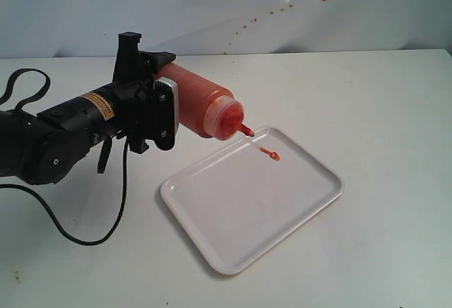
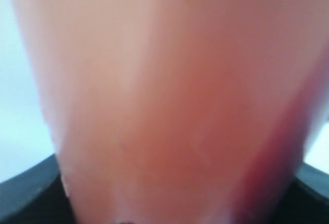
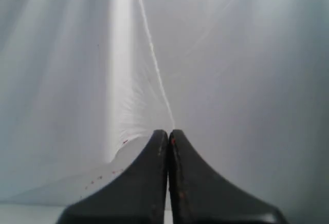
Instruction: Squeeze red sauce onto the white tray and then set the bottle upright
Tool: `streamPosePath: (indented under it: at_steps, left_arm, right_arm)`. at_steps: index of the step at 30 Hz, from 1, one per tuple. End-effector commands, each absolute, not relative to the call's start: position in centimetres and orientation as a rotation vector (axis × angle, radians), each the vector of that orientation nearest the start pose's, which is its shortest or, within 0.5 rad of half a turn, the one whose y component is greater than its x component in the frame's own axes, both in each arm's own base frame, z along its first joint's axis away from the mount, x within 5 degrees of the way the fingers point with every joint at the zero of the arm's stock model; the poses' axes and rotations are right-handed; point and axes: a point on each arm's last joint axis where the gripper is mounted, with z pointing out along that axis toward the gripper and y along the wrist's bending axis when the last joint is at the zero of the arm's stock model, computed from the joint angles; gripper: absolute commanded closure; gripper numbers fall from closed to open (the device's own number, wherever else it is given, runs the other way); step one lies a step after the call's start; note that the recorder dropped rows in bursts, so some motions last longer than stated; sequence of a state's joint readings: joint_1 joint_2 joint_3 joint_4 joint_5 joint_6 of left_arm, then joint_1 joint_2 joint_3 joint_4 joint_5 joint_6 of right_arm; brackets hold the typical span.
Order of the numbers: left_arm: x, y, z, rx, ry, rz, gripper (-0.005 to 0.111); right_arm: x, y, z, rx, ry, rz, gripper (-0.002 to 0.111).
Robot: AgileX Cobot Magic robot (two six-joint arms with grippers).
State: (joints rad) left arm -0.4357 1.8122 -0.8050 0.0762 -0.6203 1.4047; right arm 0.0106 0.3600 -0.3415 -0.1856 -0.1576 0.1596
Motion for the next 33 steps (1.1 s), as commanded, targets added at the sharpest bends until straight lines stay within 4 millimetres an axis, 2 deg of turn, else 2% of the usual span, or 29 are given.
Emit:
streamPosePath:
  at_steps: [1, 5, 8, 10, 15, 21, 24, 30, 33]
  left_arm:
    - [32.6, -15.8, 18.7, 1.515, 1.062, 0.675, 0.107]
    - [32.6, -15.8, 18.7, 1.515, 1.062, 0.675, 0.107]
    - [32.6, -15.8, 18.7, 1.515, 1.062, 0.675, 0.107]
    - [32.6, -15.8, 18.7, 1.514, 1.063, 0.674, 0.107]
    - [32.6, -15.8, 18.7, 1.514, 1.063, 0.674, 0.107]
    - [32.6, -15.8, 18.6, 1.518, 1.066, 0.672, 0.107]
    - [32.6, -15.8, 18.5, 1.528, 1.074, 0.668, 0.107]
    - [32.4, -15.6, 17.8, 1.594, 1.120, 0.647, 0.107]
    - [32.4, -15.7, 18.0, 1.598, 1.090, 0.670, 0.107]
  right_arm:
    - [11.5, 1.1, 31.1, -0.110, 1.406, 0.054, 0.108]
    - [14.2, 3.2, 29.1, -0.370, 1.515, 0.042, 0.108]
    - [15.8, 5.4, 27.6, -0.412, 1.636, 0.198, 0.108]
    - [16.9, 6.7, 27.5, -0.502, 1.686, 0.202, 0.108]
    - [19.9, 8.4, 27.7, -0.561, 1.908, 0.136, 0.108]
    - [22.5, 9.6, 28.7, -0.535, 1.913, 0.160, 0.108]
    - [23.1, 10.1, 28.7, -0.523, 1.878, 0.201, 0.108]
    - [24.4, 11.2, 27.8, -0.507, 1.831, 0.284, 0.108]
    - [25.2, 11.9, 27.0, -0.513, 1.804, 0.325, 0.108]
